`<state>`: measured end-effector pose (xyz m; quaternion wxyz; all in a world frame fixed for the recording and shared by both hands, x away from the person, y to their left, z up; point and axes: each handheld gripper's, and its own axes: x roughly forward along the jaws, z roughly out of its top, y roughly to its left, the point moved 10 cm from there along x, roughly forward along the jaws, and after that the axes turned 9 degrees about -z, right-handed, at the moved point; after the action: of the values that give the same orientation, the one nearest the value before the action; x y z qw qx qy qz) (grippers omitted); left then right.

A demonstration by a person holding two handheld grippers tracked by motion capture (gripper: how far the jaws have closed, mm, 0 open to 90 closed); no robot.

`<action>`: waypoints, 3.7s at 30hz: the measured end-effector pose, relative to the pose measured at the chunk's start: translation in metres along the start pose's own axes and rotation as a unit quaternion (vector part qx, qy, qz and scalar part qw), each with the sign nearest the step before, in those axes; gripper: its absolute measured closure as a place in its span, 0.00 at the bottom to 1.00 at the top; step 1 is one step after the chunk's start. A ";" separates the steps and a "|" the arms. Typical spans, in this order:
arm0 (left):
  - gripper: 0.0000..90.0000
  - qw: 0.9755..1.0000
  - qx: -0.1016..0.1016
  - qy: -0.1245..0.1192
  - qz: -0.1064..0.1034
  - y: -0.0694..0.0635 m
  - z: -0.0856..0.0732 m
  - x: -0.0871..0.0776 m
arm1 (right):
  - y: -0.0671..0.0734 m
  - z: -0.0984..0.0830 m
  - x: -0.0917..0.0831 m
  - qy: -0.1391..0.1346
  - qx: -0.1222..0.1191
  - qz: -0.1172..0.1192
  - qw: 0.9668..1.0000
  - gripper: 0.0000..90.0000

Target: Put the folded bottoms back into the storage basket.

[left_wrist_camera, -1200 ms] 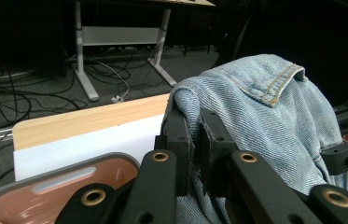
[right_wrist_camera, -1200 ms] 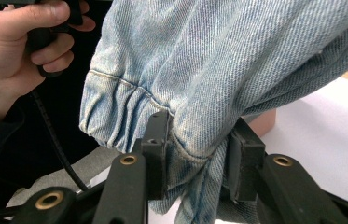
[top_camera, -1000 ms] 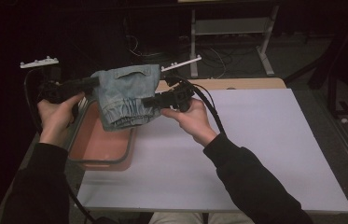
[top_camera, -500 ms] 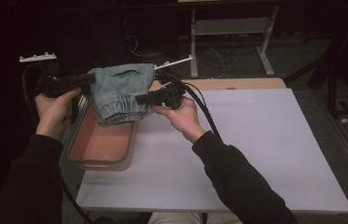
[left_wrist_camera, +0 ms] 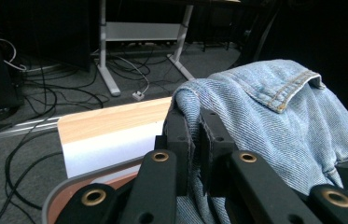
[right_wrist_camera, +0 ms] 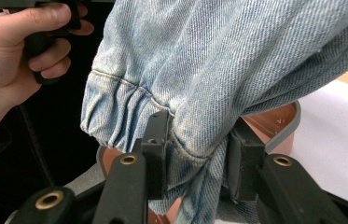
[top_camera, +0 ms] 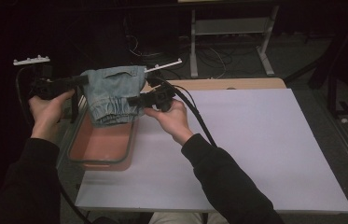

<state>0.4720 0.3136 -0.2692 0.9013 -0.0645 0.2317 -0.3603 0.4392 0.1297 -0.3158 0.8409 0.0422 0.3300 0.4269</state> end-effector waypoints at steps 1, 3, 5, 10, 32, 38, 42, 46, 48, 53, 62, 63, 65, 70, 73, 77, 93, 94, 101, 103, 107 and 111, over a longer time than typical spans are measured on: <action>0.93 1.000 0.000 0.001 0.002 0.001 -0.001 -0.001 | 0.000 0.000 0.001 0.001 -0.001 -0.001 1.000 0.71; 0.93 1.000 -0.001 0.001 0.005 0.003 -0.002 -0.002 | 0.002 -0.001 0.004 0.000 -0.001 -0.003 1.000 0.71; 0.93 1.000 -0.002 0.003 0.008 0.006 -0.005 -0.003 | 0.003 -0.002 0.008 0.001 -0.001 -0.002 1.000 0.71; 0.93 1.000 -0.006 0.005 0.013 0.015 -0.015 -0.005 | 0.003 -0.006 0.019 0.007 0.001 0.001 1.000 0.71; 0.93 0.997 -0.054 0.030 0.040 0.060 -0.069 -0.003 | 0.008 -0.042 0.075 0.054 0.016 0.004 0.998 0.71; 0.93 0.996 -0.067 0.040 0.046 0.069 -0.084 0.001 | 0.007 -0.051 0.085 0.067 0.018 0.001 0.998 0.71; 0.93 0.995 -0.070 0.045 0.049 0.073 -0.090 0.001 | 0.005 -0.056 0.092 0.073 0.021 0.001 0.997 0.71; 0.93 0.995 -0.073 0.049 0.053 0.076 -0.094 0.000 | 0.007 -0.061 0.099 0.078 0.026 0.004 0.997 0.71; 0.93 0.994 -0.076 0.050 0.055 0.079 -0.096 0.000 | 0.008 -0.063 0.101 0.079 0.028 0.005 0.996 0.71; 0.93 0.993 -0.085 0.050 0.058 0.084 -0.104 0.001 | 0.011 -0.067 0.106 0.084 0.029 0.006 0.996 0.71; 0.93 0.992 -0.097 0.059 0.063 0.091 -0.116 0.007 | 0.017 -0.074 0.110 0.095 0.024 0.007 0.995 0.70; 0.94 0.992 -0.097 0.060 0.062 0.092 -0.117 0.007 | 0.018 -0.075 0.110 0.097 0.021 0.007 0.995 0.70; 0.94 0.991 -0.101 0.061 0.062 0.094 -0.120 0.009 | 0.019 -0.077 0.111 0.099 0.019 0.007 0.995 0.70; 0.94 0.991 -0.105 0.063 0.061 0.095 -0.124 0.014 | 0.022 -0.081 0.111 0.105 0.017 0.009 0.994 0.70; 0.94 0.990 -0.106 0.065 0.063 0.096 -0.125 0.016 | 0.023 -0.083 0.112 0.106 0.016 0.010 0.994 0.70; 0.93 0.990 -0.105 0.065 0.064 0.097 -0.126 0.018 | 0.021 -0.083 0.112 0.108 0.015 0.009 0.994 0.69; 0.50 0.996 -0.067 0.047 0.040 0.075 -0.108 0.029 | 0.001 -0.054 0.079 0.046 -0.008 -0.006 0.999 0.45; 0.48 0.996 -0.065 0.048 0.040 0.074 -0.107 0.030 | -0.001 -0.053 0.078 0.045 -0.009 -0.006 0.999 0.44; 0.39 0.996 -0.058 0.057 0.037 0.062 -0.102 0.034 | -0.012 -0.053 0.065 0.042 -0.017 -0.007 0.999 0.37; 0.36 0.996 -0.058 0.060 0.033 0.057 -0.101 0.034 | -0.015 -0.053 0.061 0.040 -0.020 -0.007 0.999 0.35; 0.27 0.996 -0.052 0.067 0.023 0.047 -0.099 0.034 | -0.022 -0.055 0.052 0.037 -0.028 -0.010 0.999 0.29; 0.21 0.997 -0.047 0.064 0.022 0.038 -0.098 0.034 | -0.029 -0.057 0.042 0.040 -0.035 -0.014 0.998 0.22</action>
<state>0.4713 0.3233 -0.3788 0.8884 -0.0786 0.3071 -0.3321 0.4431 0.1303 -0.3926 0.8337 -0.0089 0.3493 0.4275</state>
